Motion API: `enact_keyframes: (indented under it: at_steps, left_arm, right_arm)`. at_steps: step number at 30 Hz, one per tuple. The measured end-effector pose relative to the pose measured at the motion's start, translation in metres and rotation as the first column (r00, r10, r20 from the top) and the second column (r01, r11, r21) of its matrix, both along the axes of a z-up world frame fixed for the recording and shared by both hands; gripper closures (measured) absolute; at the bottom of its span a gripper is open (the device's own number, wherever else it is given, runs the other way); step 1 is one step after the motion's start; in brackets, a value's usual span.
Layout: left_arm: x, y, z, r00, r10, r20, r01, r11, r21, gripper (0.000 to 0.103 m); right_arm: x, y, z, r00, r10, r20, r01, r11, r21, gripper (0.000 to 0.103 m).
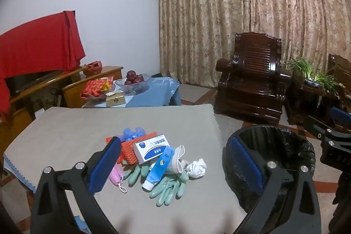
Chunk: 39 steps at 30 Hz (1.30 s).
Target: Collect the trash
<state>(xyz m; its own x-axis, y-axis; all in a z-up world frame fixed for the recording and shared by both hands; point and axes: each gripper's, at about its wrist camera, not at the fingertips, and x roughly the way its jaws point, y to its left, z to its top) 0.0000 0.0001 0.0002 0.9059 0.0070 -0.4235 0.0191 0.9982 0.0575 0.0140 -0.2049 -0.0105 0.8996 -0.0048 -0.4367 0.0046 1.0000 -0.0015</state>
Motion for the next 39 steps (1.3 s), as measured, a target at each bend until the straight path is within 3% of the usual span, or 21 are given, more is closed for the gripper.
enact_keyframes:
  at_steps: [11,17,39]
  left_arm:
    - [0.003,-0.004,-0.002,1.0,0.001,0.014,-0.001,1.0,0.02,0.006]
    - [0.009,0.007,-0.013,1.0,0.004,-0.015,-0.004,1.0,-0.009,0.006]
    - [0.005,0.004,-0.008,1.0,0.006,-0.016,-0.006,1.0,-0.008,0.006]
  right_arm:
    - [0.0,0.0,0.0,1.0,-0.003,0.001,0.003,1.0,-0.001,0.005]
    - [0.0,0.001,0.0,1.0,-0.002,0.0,0.002,1.0,-0.005,0.005]
    - [0.0,-0.005,-0.001,1.0,0.0,-0.009,0.0,1.0,-0.005,0.005]
